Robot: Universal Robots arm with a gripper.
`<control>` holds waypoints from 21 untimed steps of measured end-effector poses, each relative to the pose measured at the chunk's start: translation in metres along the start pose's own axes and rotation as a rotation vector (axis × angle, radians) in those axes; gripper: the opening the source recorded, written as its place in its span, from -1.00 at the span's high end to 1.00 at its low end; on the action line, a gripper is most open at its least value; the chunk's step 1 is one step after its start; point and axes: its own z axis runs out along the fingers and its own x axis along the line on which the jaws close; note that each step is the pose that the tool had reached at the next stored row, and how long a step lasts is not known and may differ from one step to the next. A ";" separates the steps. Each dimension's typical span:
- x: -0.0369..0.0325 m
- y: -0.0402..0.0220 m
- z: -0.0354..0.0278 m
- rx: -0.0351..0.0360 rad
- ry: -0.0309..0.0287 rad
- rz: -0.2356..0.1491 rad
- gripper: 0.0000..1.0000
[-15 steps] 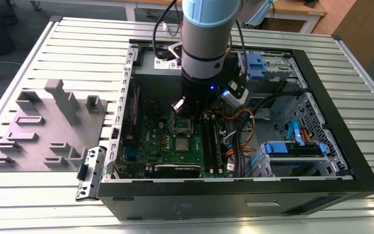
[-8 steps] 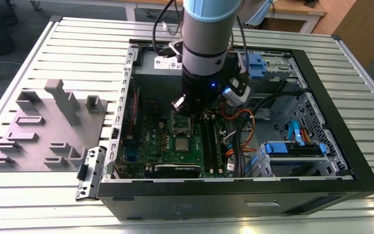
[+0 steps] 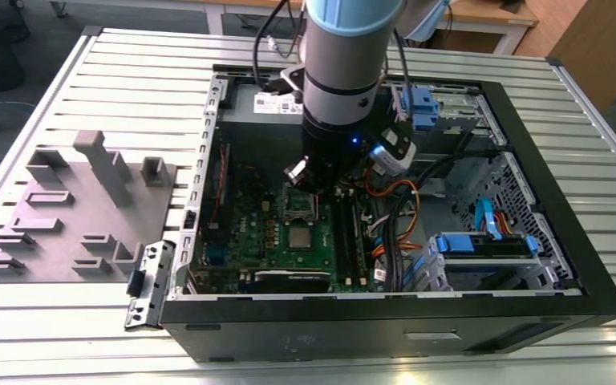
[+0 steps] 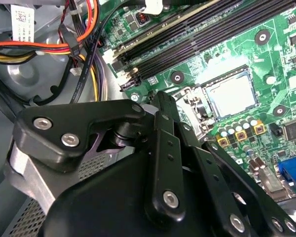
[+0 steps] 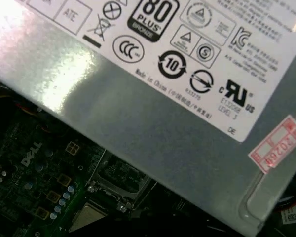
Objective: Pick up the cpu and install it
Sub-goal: 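Close the cpu cover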
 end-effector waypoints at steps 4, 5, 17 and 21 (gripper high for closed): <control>-0.0014 0.0010 0.0017 -0.0004 0.0001 -0.009 0.79; -0.0022 0.0024 0.0027 -0.0006 0.0000 -0.012 0.79; -0.0005 0.0072 0.0131 -0.0008 0.0001 -0.021 0.79; 0.0002 0.0076 0.0131 -0.0011 0.0001 -0.021 0.79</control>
